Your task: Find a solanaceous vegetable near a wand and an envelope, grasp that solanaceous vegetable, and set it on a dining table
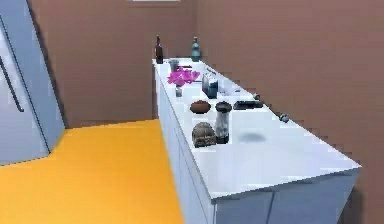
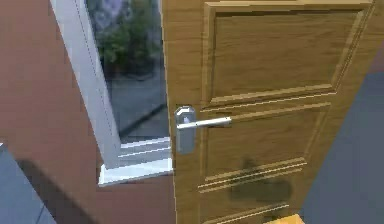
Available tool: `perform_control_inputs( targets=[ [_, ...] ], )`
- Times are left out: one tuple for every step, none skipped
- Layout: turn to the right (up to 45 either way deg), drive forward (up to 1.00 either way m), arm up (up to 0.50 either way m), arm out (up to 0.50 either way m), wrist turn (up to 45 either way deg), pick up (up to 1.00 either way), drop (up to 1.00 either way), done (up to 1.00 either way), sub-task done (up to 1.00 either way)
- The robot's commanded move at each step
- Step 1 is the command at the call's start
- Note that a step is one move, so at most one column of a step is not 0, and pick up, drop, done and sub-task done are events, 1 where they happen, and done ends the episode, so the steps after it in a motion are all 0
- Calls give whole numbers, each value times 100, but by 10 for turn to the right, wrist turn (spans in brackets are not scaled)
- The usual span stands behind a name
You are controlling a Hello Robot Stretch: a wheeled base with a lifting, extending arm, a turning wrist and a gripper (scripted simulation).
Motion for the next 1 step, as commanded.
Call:
perform_control_inputs(
  targets=[
    [-450, 0, 0, 0, 0, 0, 0, 0, 0]
  ],
)
